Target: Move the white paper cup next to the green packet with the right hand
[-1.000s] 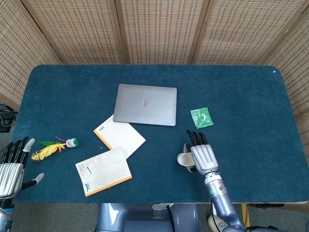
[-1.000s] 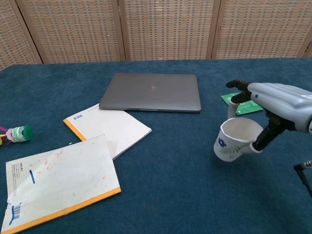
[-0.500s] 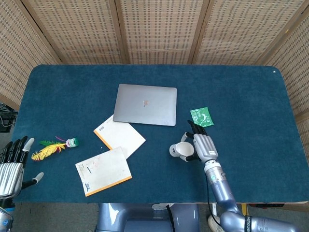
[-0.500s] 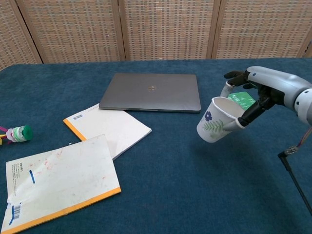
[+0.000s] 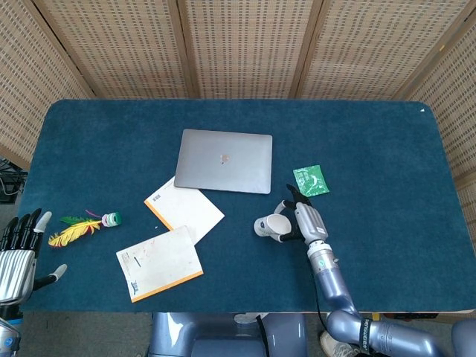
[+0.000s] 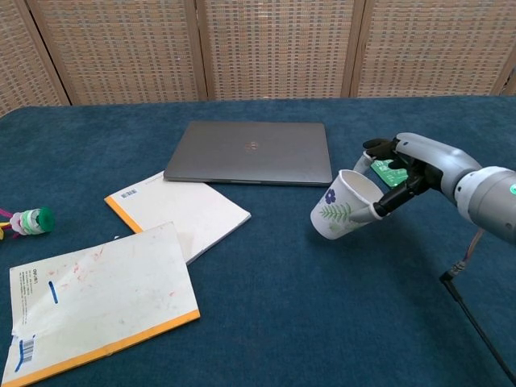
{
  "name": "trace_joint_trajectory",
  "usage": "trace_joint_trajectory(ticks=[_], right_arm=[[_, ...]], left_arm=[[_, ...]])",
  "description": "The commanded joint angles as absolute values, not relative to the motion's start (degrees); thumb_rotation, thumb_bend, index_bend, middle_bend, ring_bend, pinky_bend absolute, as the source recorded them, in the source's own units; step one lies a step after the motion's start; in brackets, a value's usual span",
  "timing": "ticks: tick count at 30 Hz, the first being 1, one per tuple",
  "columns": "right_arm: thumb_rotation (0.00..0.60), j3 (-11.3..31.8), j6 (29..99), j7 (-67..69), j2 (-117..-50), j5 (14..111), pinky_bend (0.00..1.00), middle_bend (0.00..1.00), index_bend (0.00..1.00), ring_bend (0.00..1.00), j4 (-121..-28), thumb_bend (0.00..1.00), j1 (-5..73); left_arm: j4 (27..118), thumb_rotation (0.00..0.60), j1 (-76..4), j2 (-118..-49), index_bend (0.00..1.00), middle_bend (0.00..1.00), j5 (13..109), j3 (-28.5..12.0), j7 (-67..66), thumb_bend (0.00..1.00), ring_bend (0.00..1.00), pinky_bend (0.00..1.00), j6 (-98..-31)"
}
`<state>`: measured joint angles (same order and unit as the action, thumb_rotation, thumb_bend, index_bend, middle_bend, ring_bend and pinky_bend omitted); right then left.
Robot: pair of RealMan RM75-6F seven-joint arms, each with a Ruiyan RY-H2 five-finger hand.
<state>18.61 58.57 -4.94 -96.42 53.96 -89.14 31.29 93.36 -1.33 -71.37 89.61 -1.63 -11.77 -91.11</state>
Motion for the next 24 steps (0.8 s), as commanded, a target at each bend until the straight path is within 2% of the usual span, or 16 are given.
trace_joint_trajectory(ticks=[1, 7, 13, 24], right_arm=[[0.600, 17.8, 58.5, -3.9, -96.8, 55.3, 0.00, 0.02, 0.52, 0.00, -87.5, 0.24, 31.3], [0.600, 16.8, 58.7, -3.5, -97.1, 55.8, 0.00, 0.01, 0.52, 0.00, -84.6, 0.24, 31.1], [0.600, 15.6, 59.9, -4.8, -96.8, 56.8, 0.00, 0.00, 0.49, 0.00, -81.8, 0.24, 30.7], [0.600, 13.3, 64.4, -8.5, -96.2, 61.3, 0.00, 0.00, 0.30, 0.00, -81.1, 0.24, 29.6]], left_arm=[[93.3, 0.600, -1.3, -71.4, 0.00, 0.00, 89.7, -1.6, -11.9, 0.10, 0.00, 0.00, -91.1], [93.3, 0.600, -1.3, -71.5, 0.00, 0.00, 89.7, -1.5, -12.0, 0.10, 0.00, 0.00, -91.1], [93.2, 0.600, -1.4, -71.8, 0.00, 0.00, 89.8, -1.4, -12.5, 0.10, 0.00, 0.00, -90.8], [93.2, 0.600, -1.5, -72.1, 0.00, 0.00, 89.7, -1.3, -13.4, 0.10, 0.00, 0.00, -90.7]])
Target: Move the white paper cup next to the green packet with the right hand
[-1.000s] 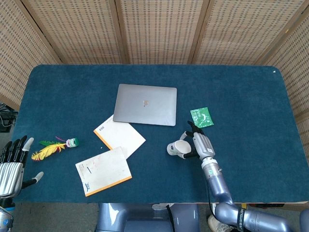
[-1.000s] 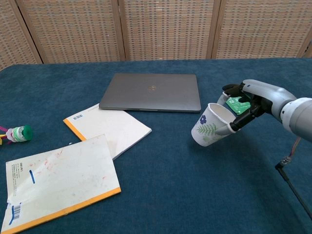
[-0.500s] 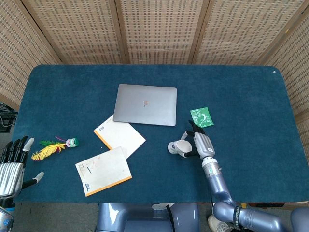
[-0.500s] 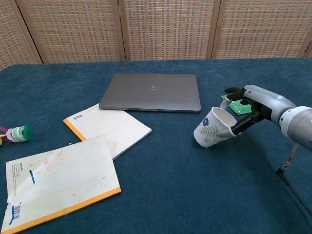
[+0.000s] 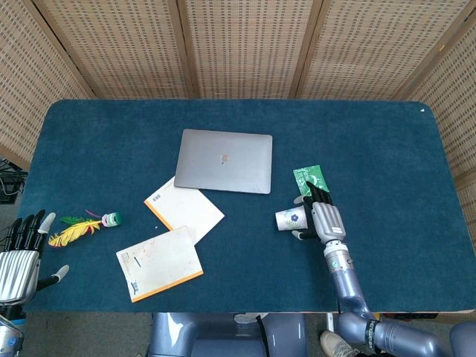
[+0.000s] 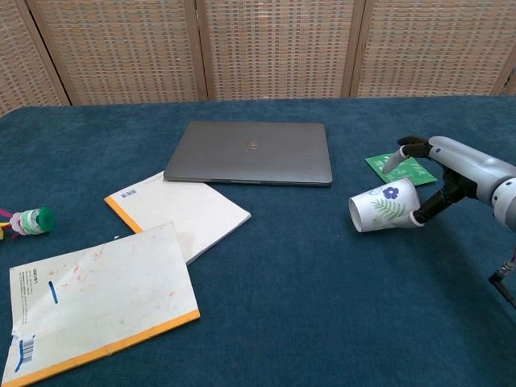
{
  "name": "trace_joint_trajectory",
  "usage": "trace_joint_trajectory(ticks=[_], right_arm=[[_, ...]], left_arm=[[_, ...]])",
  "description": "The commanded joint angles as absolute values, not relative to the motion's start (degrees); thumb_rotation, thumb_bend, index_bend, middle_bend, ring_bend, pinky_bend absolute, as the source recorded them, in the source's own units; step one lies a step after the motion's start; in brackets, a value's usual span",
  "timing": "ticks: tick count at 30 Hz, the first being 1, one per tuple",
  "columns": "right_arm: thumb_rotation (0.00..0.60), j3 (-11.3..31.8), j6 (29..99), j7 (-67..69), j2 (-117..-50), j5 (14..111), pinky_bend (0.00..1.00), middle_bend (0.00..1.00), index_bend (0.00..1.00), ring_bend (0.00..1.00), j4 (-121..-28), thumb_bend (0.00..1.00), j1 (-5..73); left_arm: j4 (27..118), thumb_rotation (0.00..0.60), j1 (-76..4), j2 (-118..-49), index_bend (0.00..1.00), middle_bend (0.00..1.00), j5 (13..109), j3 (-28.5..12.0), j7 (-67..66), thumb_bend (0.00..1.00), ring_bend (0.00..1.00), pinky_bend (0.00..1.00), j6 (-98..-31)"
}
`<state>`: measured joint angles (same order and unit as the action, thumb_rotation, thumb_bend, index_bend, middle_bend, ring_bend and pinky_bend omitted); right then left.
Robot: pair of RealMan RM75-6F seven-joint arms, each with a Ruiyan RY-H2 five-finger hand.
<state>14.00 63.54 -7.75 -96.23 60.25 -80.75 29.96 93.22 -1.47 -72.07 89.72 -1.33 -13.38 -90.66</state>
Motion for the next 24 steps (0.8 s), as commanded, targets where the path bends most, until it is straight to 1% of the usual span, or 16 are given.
trace_joint_trajectory(ticks=[1, 5, 11, 18, 24], right_arm=[[0.600, 13.0, 64.8, -9.0, -96.4, 61.7, 0.00, 0.00, 0.29, 0.00, -81.0, 0.24, 29.6], [0.600, 12.3, 66.4, -11.5, -97.5, 63.3, 0.00, 0.00, 0.26, 0.00, -80.6, 0.24, 29.8], [0.600, 11.4, 69.8, -16.1, -100.0, 67.4, 0.00, 0.00, 0.26, 0.00, -79.5, 0.24, 30.6], [0.600, 11.7, 70.3, -21.0, -102.1, 67.9, 0.00, 0.00, 0.32, 0.00, -78.3, 0.24, 31.8], [0.600, 12.2, 70.2, -24.2, -103.6, 67.9, 0.00, 0.00, 0.34, 0.00, -76.7, 0.24, 32.9]], left_arm=[[93.2, 0.600, -1.4, -72.1, 0.00, 0.00, 89.7, -1.3, -13.4, 0.10, 0.00, 0.00, -90.7], [93.3, 0.600, -1.4, -71.9, 0.00, 0.00, 89.7, -1.4, -12.9, 0.10, 0.00, 0.00, -90.9], [93.3, 0.600, -1.5, -71.8, 0.00, 0.00, 89.6, -1.4, -12.4, 0.10, 0.00, 0.00, -90.6], [93.5, 0.600, -1.4, -71.5, 0.00, 0.00, 89.7, -1.3, -11.9, 0.10, 0.00, 0.00, -90.7], [93.4, 0.600, -1.5, -71.5, 0.00, 0.00, 89.8, -1.2, -11.7, 0.10, 0.00, 0.00, -90.5]])
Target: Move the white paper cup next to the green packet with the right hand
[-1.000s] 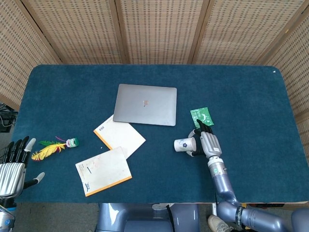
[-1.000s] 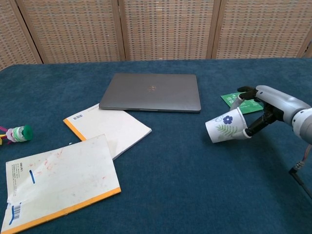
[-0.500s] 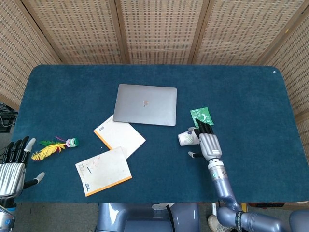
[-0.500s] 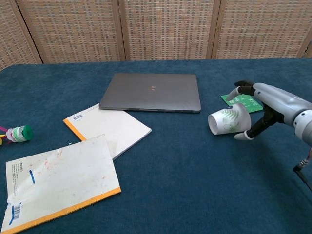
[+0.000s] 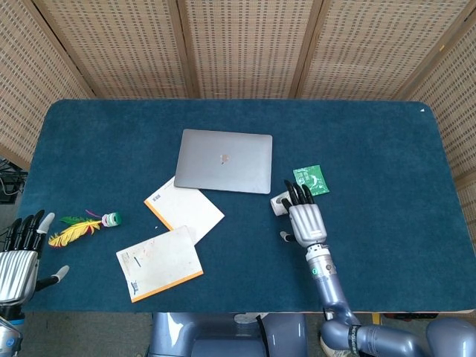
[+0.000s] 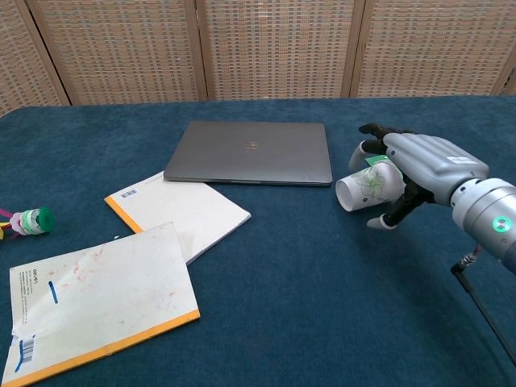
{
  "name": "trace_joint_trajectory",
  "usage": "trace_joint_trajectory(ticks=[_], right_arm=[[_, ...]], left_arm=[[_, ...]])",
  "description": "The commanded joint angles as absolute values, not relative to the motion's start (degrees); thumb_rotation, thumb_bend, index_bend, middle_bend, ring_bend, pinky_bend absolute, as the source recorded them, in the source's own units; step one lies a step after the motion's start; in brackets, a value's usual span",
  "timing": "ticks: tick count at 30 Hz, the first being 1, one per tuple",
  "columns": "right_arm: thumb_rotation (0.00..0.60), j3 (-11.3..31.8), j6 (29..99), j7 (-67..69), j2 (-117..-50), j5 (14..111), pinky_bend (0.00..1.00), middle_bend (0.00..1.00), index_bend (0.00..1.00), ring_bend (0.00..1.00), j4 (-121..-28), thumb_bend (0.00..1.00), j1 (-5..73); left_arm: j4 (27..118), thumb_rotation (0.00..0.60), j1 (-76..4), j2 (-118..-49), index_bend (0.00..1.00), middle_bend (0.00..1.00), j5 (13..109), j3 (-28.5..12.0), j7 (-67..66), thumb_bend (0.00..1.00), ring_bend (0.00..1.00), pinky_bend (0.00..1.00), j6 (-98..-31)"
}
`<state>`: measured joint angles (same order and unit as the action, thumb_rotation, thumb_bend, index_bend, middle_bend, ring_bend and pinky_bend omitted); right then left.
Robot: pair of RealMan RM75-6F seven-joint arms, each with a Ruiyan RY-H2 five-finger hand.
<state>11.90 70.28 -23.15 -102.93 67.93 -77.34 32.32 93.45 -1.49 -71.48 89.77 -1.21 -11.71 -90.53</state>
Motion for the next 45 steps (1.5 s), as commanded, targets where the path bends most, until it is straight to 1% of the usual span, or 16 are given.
trace_joint_trajectory(ticks=[1, 13, 28, 37, 41, 45], right_arm=[[0.600, 12.3, 70.1, -24.6, -103.7, 67.8, 0.00, 0.00, 0.34, 0.00, -76.5, 0.24, 33.0], [0.600, 14.0, 68.0, -27.3, -105.0, 66.4, 0.00, 0.00, 0.38, 0.00, -74.0, 0.24, 35.0], [0.600, 14.9, 65.2, -28.0, -107.8, 64.6, 0.00, 0.00, 0.43, 0.00, -66.9, 0.24, 37.0], [0.600, 14.6, 64.8, -26.5, -109.0, 66.0, 0.00, 0.03, 0.51, 0.00, -61.4, 0.24, 37.7], [0.600, 14.2, 65.7, -25.2, -108.8, 67.2, 0.00, 0.04, 0.52, 0.00, -61.7, 0.24, 37.3], [0.600, 14.5, 67.0, -22.5, -107.7, 68.6, 0.00, 0.05, 0.54, 0.00, -64.6, 0.24, 36.8]], left_arm=[[93.4, 0.600, -1.5, -71.5, 0.00, 0.00, 89.8, -1.2, -11.7, 0.10, 0.00, 0.00, -90.4], [93.2, 0.600, -1.7, -71.6, 0.00, 0.00, 89.4, -1.2, -11.6, 0.10, 0.00, 0.00, -89.9], [93.0, 0.600, -2.1, -71.8, 0.00, 0.00, 88.8, -1.2, -11.7, 0.11, 0.00, 0.00, -88.8], [93.0, 0.600, -2.4, -71.8, 0.00, 0.00, 88.2, -1.2, -11.4, 0.11, 0.00, 0.00, -88.1], [93.1, 0.600, -2.3, -71.8, 0.00, 0.00, 88.6, -1.1, -11.4, 0.11, 0.00, 0.00, -88.3], [93.3, 0.600, -2.3, -71.7, 0.00, 0.00, 88.6, -1.0, -11.4, 0.10, 0.00, 0.00, -88.5]])
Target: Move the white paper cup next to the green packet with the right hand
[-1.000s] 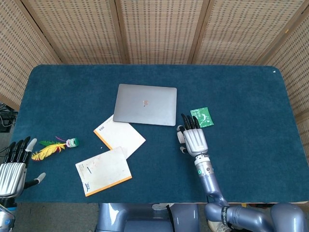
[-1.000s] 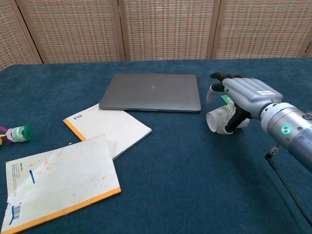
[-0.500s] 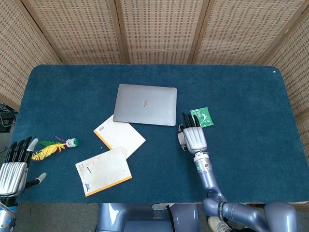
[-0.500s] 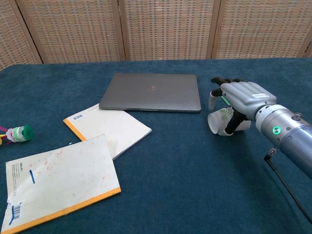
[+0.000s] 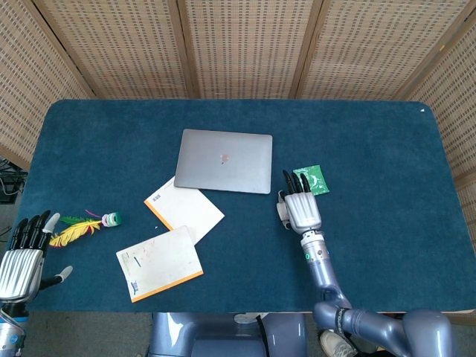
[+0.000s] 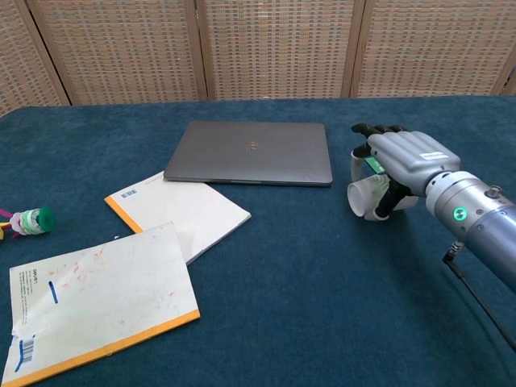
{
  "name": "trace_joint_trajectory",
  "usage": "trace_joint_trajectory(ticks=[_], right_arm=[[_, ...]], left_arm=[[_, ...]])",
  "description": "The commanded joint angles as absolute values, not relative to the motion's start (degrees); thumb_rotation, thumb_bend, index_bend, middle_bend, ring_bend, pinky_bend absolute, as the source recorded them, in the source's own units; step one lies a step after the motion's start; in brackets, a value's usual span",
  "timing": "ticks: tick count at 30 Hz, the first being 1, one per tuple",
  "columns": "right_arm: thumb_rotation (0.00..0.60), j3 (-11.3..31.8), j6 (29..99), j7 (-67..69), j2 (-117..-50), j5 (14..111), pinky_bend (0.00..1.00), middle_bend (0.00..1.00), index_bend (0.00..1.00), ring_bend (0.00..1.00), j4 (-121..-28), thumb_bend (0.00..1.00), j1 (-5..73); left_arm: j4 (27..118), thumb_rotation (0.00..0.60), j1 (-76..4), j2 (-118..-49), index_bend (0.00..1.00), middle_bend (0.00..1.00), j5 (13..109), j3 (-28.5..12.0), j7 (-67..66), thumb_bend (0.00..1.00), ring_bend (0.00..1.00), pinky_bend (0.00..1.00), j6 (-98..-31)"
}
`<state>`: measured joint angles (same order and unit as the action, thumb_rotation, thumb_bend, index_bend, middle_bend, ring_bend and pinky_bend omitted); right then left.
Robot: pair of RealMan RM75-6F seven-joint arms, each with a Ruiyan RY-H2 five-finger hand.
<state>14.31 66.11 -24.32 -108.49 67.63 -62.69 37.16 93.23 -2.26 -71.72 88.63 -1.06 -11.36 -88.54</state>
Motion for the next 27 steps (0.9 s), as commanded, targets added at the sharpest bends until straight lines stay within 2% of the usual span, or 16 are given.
trace_joint_trajectory(ticks=[1, 7, 14, 22, 27], right_arm=[[0.600, 14.9, 67.2, -21.2, -107.2, 68.7, 0.00, 0.05, 0.54, 0.00, -66.2, 0.24, 36.5], [0.600, 17.9, 65.9, -14.7, -103.9, 65.8, 0.00, 0.05, 0.54, 0.00, -75.2, 0.24, 35.1], [0.600, 21.6, 61.8, -10.1, -99.9, 56.7, 0.00, 0.04, 0.54, 0.00, -84.8, 0.24, 33.4], [0.600, 23.7, 59.0, -7.4, -98.4, 48.9, 0.00, 0.02, 0.55, 0.00, -88.0, 0.24, 33.2], [0.600, 23.3, 58.8, -6.9, -98.2, 47.3, 0.00, 0.02, 0.56, 0.00, -87.6, 0.24, 33.3]], left_arm=[[93.3, 0.600, -2.3, -71.7, 0.00, 0.00, 88.7, -1.0, -11.4, 0.10, 0.00, 0.00, -88.5], [93.2, 0.600, -2.3, -71.9, 0.00, 0.00, 89.0, -0.8, -11.8, 0.10, 0.00, 0.00, -88.4], [93.3, 0.600, -2.3, -72.1, 0.00, 0.00, 89.0, -0.7, -12.4, 0.10, 0.00, 0.00, -88.5], [93.3, 0.600, -2.3, -72.2, 0.00, 0.00, 89.0, -0.6, -12.7, 0.10, 0.00, 0.00, -88.5], [93.4, 0.600, -2.3, -72.2, 0.00, 0.00, 89.1, -0.6, -12.8, 0.11, 0.00, 0.00, -88.6]])
